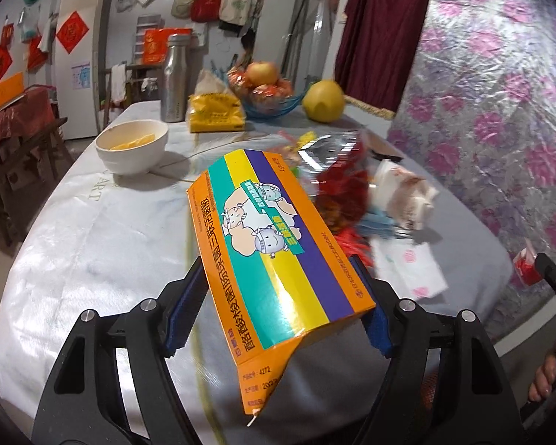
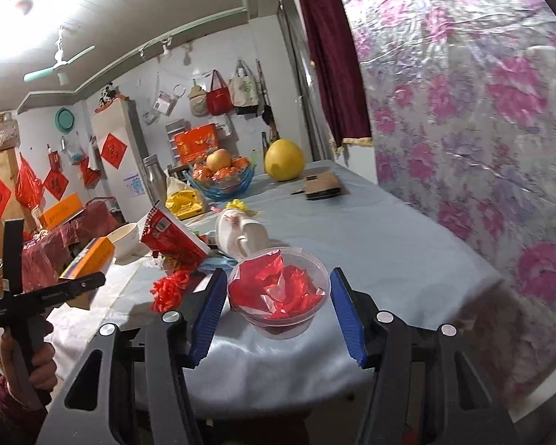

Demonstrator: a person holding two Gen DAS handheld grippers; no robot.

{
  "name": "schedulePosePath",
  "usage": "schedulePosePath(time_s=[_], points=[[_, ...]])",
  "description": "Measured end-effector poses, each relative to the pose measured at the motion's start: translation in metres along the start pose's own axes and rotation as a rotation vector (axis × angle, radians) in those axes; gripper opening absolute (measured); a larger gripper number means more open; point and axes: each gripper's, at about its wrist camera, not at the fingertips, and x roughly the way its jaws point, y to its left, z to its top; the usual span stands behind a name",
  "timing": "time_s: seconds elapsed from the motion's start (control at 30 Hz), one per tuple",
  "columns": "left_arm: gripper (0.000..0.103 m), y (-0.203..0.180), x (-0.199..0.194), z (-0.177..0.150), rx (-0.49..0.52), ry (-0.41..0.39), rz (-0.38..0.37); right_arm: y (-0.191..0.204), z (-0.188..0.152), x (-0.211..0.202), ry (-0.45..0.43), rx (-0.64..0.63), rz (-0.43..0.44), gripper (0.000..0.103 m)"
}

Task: Collect trash
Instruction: 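Carry the box and cup down to the red wastebasket and open both tools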

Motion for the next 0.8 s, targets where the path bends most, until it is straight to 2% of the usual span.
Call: schedulePosePath(time_s=[0.23, 0.43, 0.63, 0.8], points=[[0.073, -0.056, -0.013, -0.011, 0.076, 0.018, -0.098, -0.036, -0.005, -0.045, -0.027, 0.016, -0.037, 0.057], [0.073, -0.116, -0.012, -0.021, 0.176, 0.051, -0.193, -0.064, -0.012, -0.067, -0.003, -0.004, -0.092, 0.057], [0.073, -0.171, -0.003, -0.035, 0.253, 0.108, -0.312, -0.102, -0.036, -0.073, 0.106, 0.016, -0.15, 0.057], [0.072, -0.216, 0.004, -0.05, 0.329, 0.155, -0.382, -0.139, -0.084, -0.064, 0.279, 0.055, -0.205, 0.057]])
